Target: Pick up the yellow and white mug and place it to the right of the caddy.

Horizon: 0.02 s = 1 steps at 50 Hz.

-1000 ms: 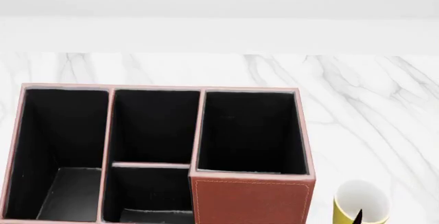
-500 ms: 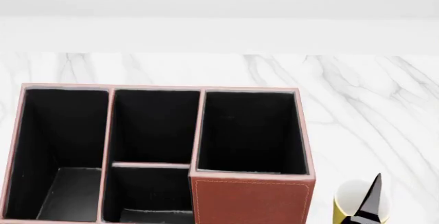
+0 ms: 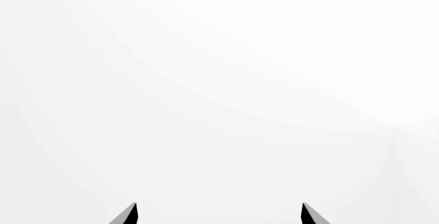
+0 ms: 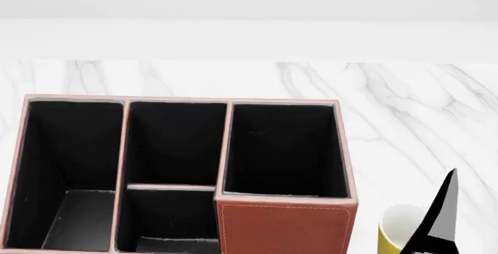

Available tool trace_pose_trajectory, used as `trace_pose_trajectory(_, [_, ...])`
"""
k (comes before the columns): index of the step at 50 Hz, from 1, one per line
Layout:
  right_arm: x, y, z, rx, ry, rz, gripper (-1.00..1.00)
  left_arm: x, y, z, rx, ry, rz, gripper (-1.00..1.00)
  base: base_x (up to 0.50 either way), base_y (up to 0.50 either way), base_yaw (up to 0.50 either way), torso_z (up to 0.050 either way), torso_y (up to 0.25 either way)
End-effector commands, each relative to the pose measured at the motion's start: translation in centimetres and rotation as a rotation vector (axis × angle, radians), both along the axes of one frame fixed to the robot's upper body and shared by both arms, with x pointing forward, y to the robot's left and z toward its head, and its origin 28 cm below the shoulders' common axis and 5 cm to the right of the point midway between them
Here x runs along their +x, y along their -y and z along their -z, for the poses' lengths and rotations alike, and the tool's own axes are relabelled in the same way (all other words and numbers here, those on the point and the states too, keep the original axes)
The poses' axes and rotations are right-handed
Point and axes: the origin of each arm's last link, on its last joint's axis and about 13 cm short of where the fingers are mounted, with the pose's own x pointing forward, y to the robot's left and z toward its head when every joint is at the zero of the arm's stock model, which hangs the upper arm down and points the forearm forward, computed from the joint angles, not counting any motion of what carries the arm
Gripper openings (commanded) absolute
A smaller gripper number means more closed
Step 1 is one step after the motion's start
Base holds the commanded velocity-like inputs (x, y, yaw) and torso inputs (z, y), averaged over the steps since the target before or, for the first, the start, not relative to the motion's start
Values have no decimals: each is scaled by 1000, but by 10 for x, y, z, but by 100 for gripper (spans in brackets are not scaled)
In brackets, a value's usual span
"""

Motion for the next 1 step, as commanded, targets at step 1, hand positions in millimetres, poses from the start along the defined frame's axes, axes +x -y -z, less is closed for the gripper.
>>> trace_pose_trajectory(1, [-4,2,-16,-63,139,-3,100,-1,0,0,3,-25,29,100,0,0,0,0,0])
